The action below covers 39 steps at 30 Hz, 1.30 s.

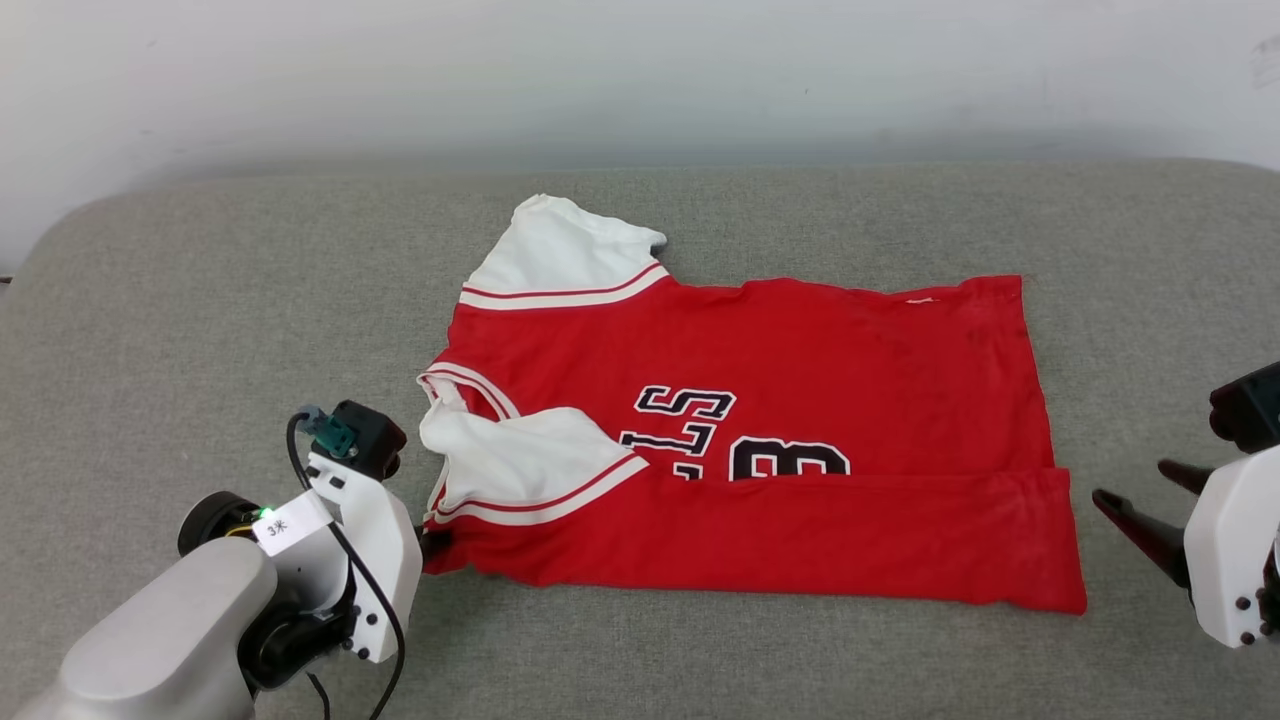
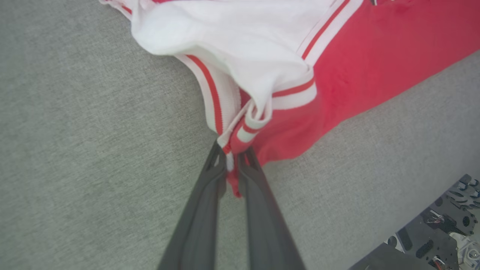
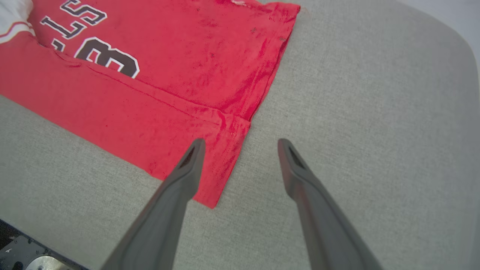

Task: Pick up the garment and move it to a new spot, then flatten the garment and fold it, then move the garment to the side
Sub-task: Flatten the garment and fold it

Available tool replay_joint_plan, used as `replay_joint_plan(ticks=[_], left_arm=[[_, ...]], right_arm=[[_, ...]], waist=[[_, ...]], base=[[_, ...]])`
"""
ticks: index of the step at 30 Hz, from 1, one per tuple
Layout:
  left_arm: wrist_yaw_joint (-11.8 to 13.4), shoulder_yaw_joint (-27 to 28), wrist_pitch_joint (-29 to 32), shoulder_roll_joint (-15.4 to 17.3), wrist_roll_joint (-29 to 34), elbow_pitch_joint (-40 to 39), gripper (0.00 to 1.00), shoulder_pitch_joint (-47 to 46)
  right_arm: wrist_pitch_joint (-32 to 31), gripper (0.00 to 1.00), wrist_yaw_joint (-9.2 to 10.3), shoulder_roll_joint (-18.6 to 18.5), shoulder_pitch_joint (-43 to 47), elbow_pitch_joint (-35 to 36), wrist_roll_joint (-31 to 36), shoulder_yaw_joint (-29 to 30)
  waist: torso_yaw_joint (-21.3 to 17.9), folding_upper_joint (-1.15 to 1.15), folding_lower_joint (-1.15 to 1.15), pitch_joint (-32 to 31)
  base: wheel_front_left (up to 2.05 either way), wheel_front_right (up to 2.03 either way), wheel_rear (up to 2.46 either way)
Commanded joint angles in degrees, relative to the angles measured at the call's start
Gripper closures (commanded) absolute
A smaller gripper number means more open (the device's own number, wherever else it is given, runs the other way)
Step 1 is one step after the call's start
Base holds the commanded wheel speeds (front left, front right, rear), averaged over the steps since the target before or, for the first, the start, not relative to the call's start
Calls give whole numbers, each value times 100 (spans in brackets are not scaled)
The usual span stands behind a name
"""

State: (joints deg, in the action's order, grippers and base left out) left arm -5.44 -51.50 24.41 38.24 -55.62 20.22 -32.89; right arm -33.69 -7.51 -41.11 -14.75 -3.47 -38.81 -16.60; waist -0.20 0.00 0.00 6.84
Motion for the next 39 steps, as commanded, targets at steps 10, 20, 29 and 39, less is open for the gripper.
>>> replay_joint_plan(ticks=[10,20,29,39], left_arm=[[227,25,-35,98,126,-488,100,-14],[334,37,-181,85,145,-594,100,87],[416,106,-465,122,-5,-534,100,433],[614,179,-693,433,-163,-969,100,992]], right_arm=[[-704,0,5,290,-104,-639,-127,-226],[-364,0,4,927,-163,-1991,-102,-720],[492,100,5,859,-150,-2265,-315,-1122],[1134,100,6,451,136,-1763,-572,-925]], waist=[[110,0,0,186],[205,0,0,357],[103,0,0,131],[70,0,0,-262]], base=[[0,0,0],[0,0,0],[0,0,0],[0,0,0]])
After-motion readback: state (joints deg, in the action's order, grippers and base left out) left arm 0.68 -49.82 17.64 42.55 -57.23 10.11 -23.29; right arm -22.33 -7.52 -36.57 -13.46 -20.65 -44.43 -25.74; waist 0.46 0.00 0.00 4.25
